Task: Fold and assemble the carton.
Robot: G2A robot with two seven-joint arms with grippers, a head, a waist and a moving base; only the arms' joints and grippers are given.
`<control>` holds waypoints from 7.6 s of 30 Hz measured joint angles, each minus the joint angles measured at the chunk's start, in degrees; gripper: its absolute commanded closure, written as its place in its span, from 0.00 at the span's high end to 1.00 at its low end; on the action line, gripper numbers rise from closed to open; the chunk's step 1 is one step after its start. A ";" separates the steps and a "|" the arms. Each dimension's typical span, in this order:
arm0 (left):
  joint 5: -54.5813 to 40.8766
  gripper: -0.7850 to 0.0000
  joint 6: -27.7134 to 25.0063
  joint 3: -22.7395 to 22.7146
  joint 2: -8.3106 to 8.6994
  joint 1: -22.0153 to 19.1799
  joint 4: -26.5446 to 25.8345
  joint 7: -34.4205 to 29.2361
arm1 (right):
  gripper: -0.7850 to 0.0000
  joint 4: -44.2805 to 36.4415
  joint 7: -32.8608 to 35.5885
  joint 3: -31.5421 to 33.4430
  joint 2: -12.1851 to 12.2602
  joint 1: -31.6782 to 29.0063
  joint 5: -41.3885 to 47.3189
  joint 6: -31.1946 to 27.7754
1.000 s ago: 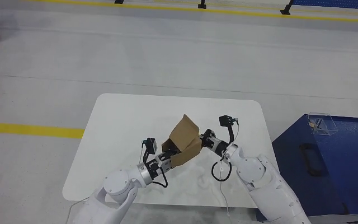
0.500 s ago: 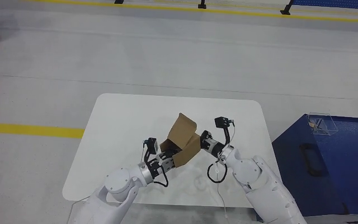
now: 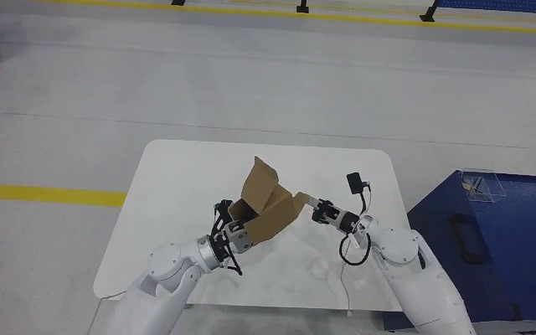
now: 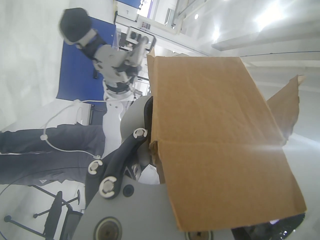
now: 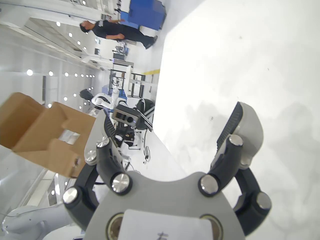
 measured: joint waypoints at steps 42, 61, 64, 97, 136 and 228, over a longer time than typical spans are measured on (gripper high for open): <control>6.22 0.00 0.45 3.68 -0.38 -2.16 1.64 -5.29 | 1.00 -7.62 8.86 3.42 0.53 -2.90 12.83 -1.56; 3.06 0.00 0.78 2.14 -0.34 -1.91 1.56 -6.05 | 1.00 -8.10 8.03 2.94 0.56 -3.46 13.21 -1.45; 2.94 0.00 0.88 2.16 -0.35 -1.92 1.52 -6.20 | 1.00 -8.09 7.95 2.70 0.53 -3.49 13.53 -1.51; 1.58 0.00 1.44 1.94 -0.43 -1.84 0.90 -6.32 | 1.00 -6.60 7.84 1.87 0.38 -2.85 14.96 -1.93; -4.60 0.00 3.74 1.96 -0.98 -3.50 3.33 -8.33 | 1.00 -3.32 8.22 0.88 -0.19 -2.72 20.39 -2.13; -24.94 1.00 24.67 4.79 -7.79 7.00 -29.72 78.79 | 1.00 -3.24 2.63 4.31 -1.68 -5.53 32.21 -3.89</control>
